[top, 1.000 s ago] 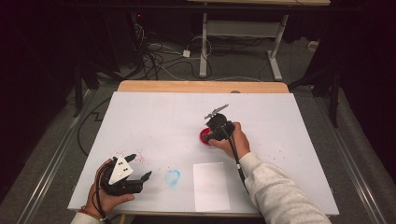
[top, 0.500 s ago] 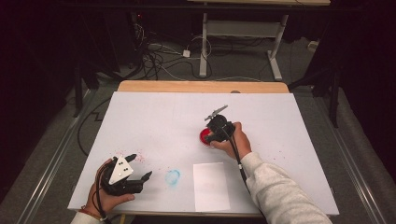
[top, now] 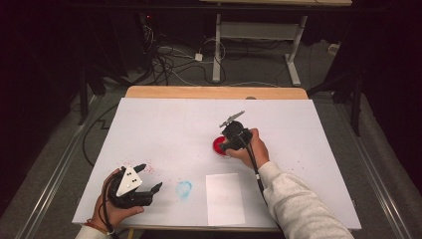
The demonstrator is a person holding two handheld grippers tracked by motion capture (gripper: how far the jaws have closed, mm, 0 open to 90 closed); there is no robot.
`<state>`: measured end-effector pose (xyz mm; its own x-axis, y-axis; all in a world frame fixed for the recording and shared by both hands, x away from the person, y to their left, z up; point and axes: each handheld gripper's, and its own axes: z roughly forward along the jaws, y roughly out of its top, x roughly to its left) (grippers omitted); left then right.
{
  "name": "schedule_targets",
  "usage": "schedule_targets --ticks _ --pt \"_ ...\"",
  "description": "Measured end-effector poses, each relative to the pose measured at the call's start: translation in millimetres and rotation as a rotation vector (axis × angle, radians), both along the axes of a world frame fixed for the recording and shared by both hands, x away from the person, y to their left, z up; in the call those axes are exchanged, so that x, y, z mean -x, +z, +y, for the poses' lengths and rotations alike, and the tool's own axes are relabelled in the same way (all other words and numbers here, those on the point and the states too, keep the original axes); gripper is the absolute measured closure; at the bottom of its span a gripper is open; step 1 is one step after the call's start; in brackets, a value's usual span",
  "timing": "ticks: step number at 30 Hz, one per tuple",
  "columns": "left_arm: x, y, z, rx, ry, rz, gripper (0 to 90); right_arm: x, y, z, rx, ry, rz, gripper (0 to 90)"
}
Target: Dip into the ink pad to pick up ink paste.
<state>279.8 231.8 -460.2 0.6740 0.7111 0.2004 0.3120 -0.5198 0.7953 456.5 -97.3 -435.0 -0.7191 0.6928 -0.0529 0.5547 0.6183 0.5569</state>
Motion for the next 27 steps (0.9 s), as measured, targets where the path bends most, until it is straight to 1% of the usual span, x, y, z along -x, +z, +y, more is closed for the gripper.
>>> schedule_targets --ticks 1,2,3,4,5,6,7,8,9,10,11,12,14,15,19,23,25,26,27 --pt "-0.1 0.0 -0.1 0.0 -0.001 0.0 20.8 0.0 0.0 0.0 0.0 0.0 0.0 55.6" --pt "-0.4 -0.1 -0.4 -0.003 -0.003 0.001 20.8 -0.1 5.6 -2.8 -0.019 -0.002 -0.001 55.6" --pt "-0.4 -0.1 -0.4 -0.003 -0.003 0.001 20.8 -0.9 8.4 -4.4 -0.02 0.011 -0.02 55.6" --pt "-0.6 0.0 -0.5 -0.006 -0.003 0.002 20.8 -0.9 8.4 -4.4 -0.02 0.011 -0.02 55.6" --pt "-0.7 -0.1 -0.7 -0.007 -0.004 0.002 20.8 0.0 11.6 -4.6 -0.031 -0.001 -0.02 55.6" --pt "-0.6 0.1 -0.7 -0.006 -0.005 0.001 20.8 0.4 18.2 -5.4 -0.036 0.02 -0.032 55.6" --pt "-0.1 0.0 -0.8 -0.001 -0.004 0.011 20.8 0.4 18.2 -5.4 -0.036 0.02 -0.032 55.6" --pt "-0.5 0.4 -0.6 -0.005 -0.004 -0.001 20.8 1.6 21.6 -5.3 -0.038 0.014 -0.036 55.6" --pt "-0.6 0.4 -0.6 -0.004 -0.003 -0.001 20.8 1.9 24.1 -5.3 -0.039 0.023 -0.047 55.6" --pt "-0.6 0.4 -0.5 -0.004 -0.003 -0.001 20.8 2.6 26.8 -5.6 -0.042 0.026 -0.048 55.6" --pt "-0.5 0.5 -0.6 -0.007 -0.005 -0.001 20.8 3.0 32.4 -6.9 -0.055 0.027 -0.056 55.6" --pt "-0.4 0.4 -0.8 -0.006 -0.004 -0.001 20.8 3.0 32.4 -6.9 -0.055 0.027 -0.056 55.6" --pt "0.1 0.7 -0.8 -0.004 -0.004 0.0 20.8 3.0 38.3 -8.3 -0.058 0.031 -0.071 55.6" --pt "0.2 0.8 -0.7 -0.003 -0.002 -0.001 20.8 4.0 41.5 -8.5 -0.057 0.025 -0.074 55.6" --pt "0.1 0.7 -0.6 -0.006 -0.001 -0.001 20.8 5.0 52.2 -7.8 -0.061 0.046 -0.098 55.6" --pt "0.4 0.7 -0.5 -0.003 -0.002 0.001 20.8 4.1 53.0 -6.9 -0.06 0.052 -0.103 55.6" --pt "0.4 0.7 -0.3 -0.001 -0.001 0.0 20.8 4.0 50.8 -5.6 -0.056 0.044 -0.088 55.6" --pt "0.3 0.6 -0.2 -0.001 -0.002 -0.001 20.8 3.0 50.1 -5.7 -0.053 0.055 -0.094 55.5" --pt "0.7 0.0 -0.5 0.0 0.0 0.011 20.8 2.7 49.2 -5.2 -0.054 0.055 -0.088 55.6"
